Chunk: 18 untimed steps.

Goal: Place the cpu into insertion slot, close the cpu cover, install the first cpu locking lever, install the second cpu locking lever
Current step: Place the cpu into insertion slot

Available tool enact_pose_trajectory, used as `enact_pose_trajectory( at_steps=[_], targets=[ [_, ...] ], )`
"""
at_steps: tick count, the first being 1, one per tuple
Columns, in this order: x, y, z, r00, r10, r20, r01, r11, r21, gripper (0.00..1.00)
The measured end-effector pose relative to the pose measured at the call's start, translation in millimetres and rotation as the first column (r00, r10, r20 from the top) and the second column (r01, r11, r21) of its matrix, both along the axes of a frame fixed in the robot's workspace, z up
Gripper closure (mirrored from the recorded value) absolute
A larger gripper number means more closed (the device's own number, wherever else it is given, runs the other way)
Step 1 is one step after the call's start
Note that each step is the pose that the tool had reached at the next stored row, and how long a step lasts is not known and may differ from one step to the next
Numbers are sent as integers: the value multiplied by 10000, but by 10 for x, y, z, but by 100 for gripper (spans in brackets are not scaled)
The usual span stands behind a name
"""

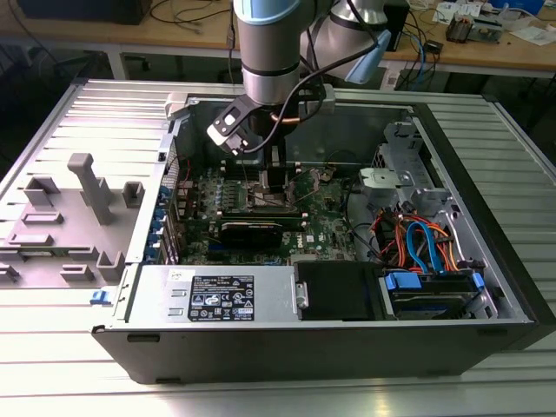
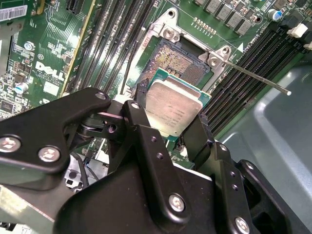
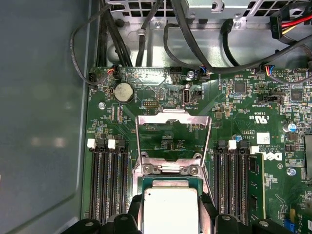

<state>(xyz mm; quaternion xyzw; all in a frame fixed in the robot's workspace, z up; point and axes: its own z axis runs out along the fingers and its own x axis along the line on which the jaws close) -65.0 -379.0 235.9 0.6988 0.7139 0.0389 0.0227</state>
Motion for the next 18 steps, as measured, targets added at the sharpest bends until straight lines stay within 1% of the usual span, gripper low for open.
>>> enact_pose_trajectory(
  at_steps=[3, 7, 18],
  targets=[
    [-1, 0, -6, 10000, 0, 1, 0, 10000, 2, 45],
    [-17, 0, -31, 10000, 0, 1, 0, 10000, 1, 45],
    [-19, 0, -81, 10000, 0, 0, 0, 10000, 1, 45]
  ],
)
